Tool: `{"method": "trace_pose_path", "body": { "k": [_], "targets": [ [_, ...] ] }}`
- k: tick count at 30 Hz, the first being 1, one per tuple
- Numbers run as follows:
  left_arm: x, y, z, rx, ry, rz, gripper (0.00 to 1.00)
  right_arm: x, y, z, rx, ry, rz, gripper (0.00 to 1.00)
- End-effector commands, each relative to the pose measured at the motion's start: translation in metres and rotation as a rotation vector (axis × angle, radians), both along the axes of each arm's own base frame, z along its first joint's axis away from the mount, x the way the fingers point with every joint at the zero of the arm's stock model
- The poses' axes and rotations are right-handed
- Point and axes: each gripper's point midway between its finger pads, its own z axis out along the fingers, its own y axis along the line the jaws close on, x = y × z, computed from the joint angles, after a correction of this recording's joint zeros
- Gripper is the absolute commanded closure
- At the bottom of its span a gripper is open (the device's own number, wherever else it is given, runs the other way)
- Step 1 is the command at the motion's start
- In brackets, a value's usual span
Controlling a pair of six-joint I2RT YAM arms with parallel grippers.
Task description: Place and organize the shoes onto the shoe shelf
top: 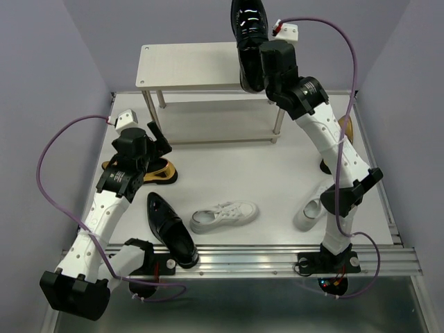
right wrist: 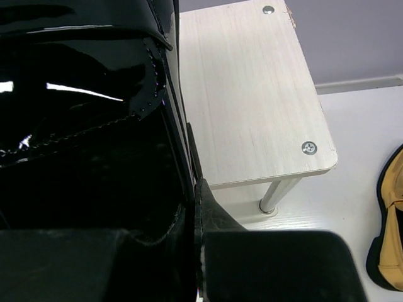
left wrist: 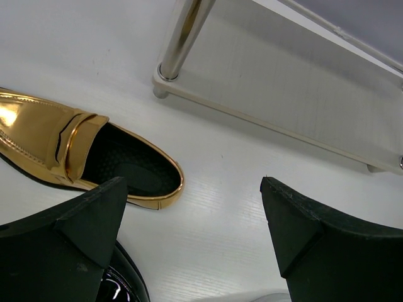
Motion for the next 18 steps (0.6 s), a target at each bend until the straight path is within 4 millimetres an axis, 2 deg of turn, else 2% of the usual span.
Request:
{"method": "trace_pose_path", "body": {
  "k": [1, 5, 7, 12, 15, 18],
  "targets": [
    [-0.002, 0.002, 0.008, 0.005, -0.03, -0.002, 0.02, -0.004, -0.01, 0.06, 0.219, -0.159, -0.007, 0.99],
    [-0.002, 0.002, 0.006, 0.004, -0.025, -0.003, 0.02, 0.005, -0.013, 0.052, 0.228, -0.139, -0.001, 0.99],
    [-0.002, 0.003, 0.007, 0.006, -0.025, -0.002, 0.02, 0.007, -0.007, 0.047, 0.236, -0.125, 0.017, 0.99],
    [-0.003, 0.003, 0.007, 0.008, -0.025, -0.003, 0.02, 0.013, -0.007, 0.041, 0.249, -0.105, 0.032, 0.99],
    [-0.002, 0.003, 0.006, 0.008, -0.024, -0.003, 0.02, 0.014, -0.005, 0.039, 0.247, -0.099, 0.043, 0.88],
    [-0.001, 0.001, 0.005, 0.007, -0.022, -0.007, 0.02, 0.013, -0.004, 0.041, 0.247, -0.103, 0.053, 0.72]
  ]
}}
